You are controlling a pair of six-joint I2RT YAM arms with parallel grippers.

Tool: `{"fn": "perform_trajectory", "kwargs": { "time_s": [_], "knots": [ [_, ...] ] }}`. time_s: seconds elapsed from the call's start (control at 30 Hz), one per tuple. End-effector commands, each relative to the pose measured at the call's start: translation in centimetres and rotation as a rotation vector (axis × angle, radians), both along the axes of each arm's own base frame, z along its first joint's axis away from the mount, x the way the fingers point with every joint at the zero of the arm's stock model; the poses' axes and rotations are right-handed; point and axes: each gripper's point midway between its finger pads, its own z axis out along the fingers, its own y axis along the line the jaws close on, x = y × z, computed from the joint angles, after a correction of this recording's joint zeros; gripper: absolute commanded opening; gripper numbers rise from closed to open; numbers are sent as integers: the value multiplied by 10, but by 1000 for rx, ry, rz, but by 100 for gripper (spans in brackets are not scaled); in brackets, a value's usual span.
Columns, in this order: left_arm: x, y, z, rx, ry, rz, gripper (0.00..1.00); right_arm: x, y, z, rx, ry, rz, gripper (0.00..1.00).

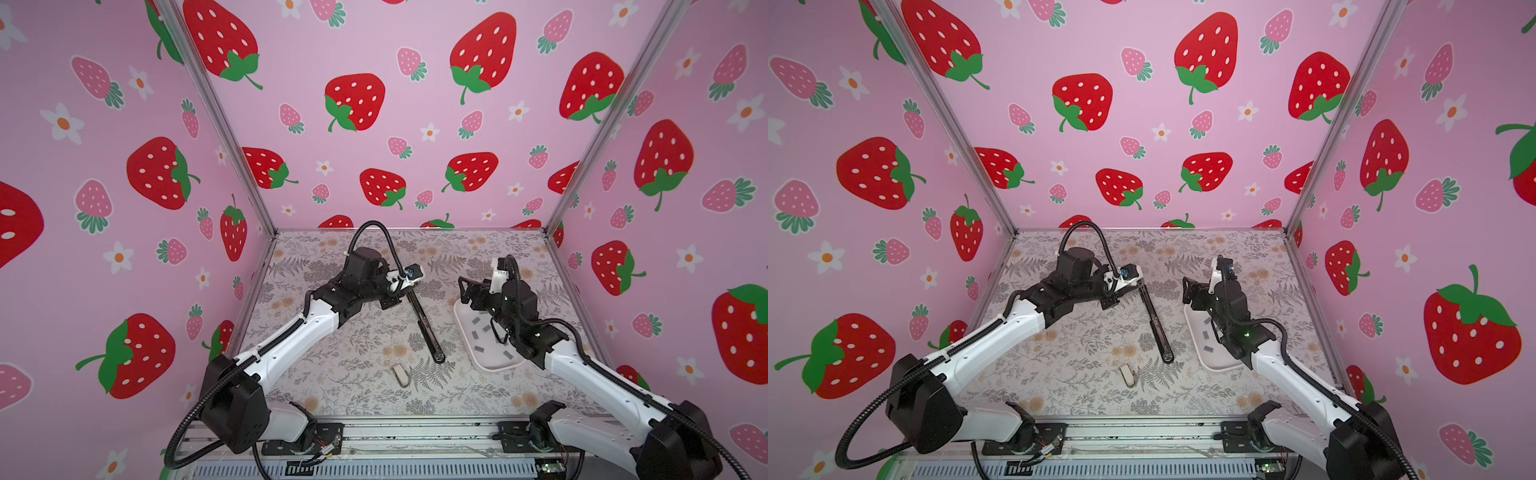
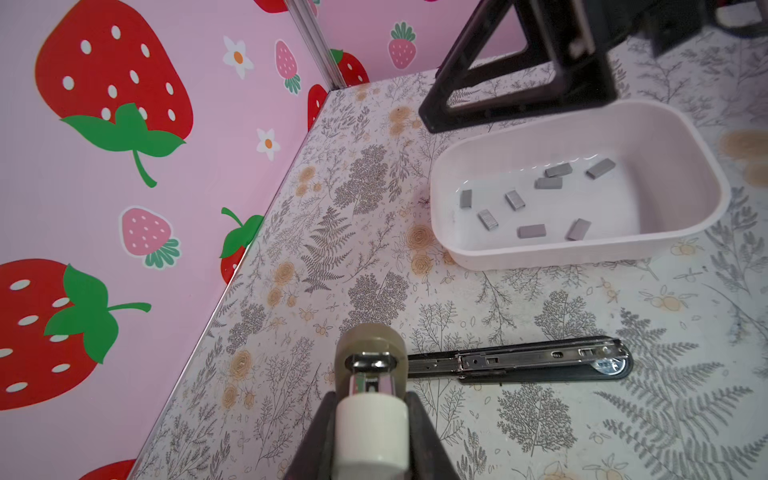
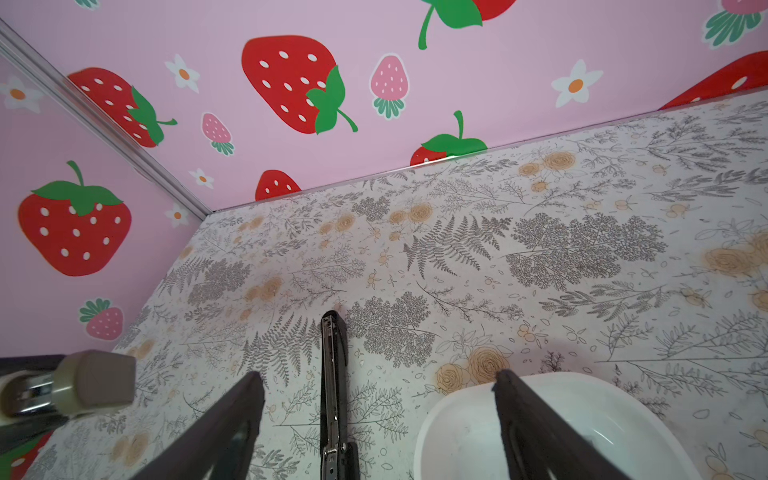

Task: Load the staples into the stapler
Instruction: 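Hold the clip up with the left gripper while the right gripper approaches it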

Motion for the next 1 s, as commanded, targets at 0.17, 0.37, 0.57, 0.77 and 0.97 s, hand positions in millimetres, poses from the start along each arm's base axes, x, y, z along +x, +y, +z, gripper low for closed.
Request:
{"fn": "perform_trajectory", "kwargs": {
  "time_s": [0.17, 0.37, 0.57, 0.77, 0.97],
  "knots": [
    [-18, -2, 21, -58, -143, -88, 0, -14, 12, 29, 73, -97, 107, 89],
    [-27, -4, 6, 0, -171, -173, 0, -33, 39, 47, 101, -180, 281, 84],
    [-32, -8, 5, -12, -168, -209, 0, -59, 75, 59, 116, -231, 471, 81],
    [-40, -11, 7, -35, -195, -255, 0, -61, 91, 50, 98, -203, 506, 79],
    [-44, -15, 5, -38, -189, -270, 0, -63, 103, 43, 67, -185, 528, 76]
  ]
}}
